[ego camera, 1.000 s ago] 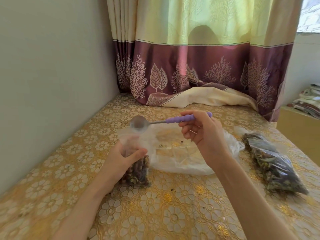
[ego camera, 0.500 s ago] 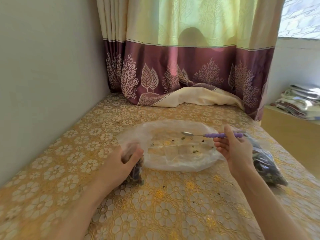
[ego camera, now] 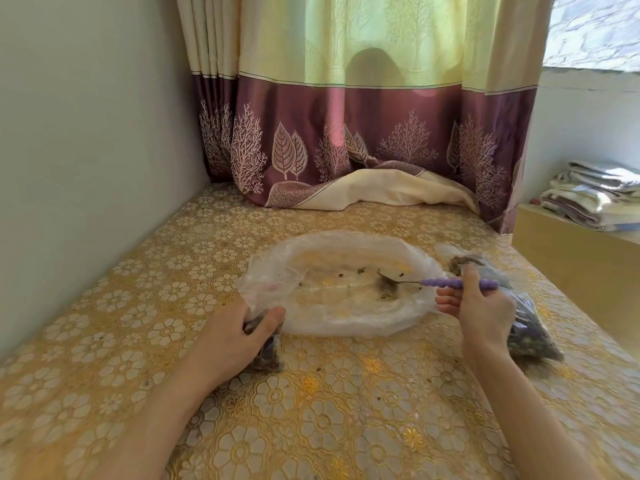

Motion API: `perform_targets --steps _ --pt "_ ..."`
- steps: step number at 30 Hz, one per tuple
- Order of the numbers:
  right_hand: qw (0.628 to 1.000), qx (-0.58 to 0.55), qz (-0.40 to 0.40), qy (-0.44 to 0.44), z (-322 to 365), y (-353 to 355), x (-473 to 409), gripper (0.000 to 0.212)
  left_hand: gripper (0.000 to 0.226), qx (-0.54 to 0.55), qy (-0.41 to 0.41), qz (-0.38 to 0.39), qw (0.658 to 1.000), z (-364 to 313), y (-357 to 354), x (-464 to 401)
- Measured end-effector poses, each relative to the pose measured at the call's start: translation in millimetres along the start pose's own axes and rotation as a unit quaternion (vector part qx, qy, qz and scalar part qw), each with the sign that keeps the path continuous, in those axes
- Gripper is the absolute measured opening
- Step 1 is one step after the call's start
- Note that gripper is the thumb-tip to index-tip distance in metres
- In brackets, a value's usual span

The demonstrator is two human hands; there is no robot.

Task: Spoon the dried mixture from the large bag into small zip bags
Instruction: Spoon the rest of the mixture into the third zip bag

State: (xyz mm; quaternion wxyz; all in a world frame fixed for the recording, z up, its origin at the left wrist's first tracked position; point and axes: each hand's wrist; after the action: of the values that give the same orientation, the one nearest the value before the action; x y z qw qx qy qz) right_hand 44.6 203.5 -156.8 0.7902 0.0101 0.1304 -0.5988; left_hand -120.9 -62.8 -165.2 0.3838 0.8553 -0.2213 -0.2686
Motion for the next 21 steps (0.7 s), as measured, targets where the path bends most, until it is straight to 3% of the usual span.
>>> perform_targets --steps 6,14,21 --pt "0.999 0.016 -0.014 0.032 -2.6 1.8 -1.5 0.051 0.062 -0.025 -0.022 -0.011 0.999 -4.6 -0.8 0.9" --pt "0.999 -0.007 0.012 0.041 -1.4 -1.6 -0.8 0.048 0.067 -0.021 -0.018 -0.011 1.0 -4.1 -0.2 1.7" --pt "0.996 -0.018 0.002 0.088 6.8 9.4 3.4 0.058 0.061 -0.01 0.003 -0.007 1.0 -5.5 -0.5 2.8"
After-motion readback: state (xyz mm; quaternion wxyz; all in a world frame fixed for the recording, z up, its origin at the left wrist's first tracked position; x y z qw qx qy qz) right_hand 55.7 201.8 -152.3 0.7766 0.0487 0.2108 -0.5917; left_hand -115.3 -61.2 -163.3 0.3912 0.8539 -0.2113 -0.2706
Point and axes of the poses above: each hand's wrist, its own x-axis away from the middle knuckle, its own y-axis out of the back of the hand, z = x × y, and after that the axes turned 4 degrees about -x, right-handed
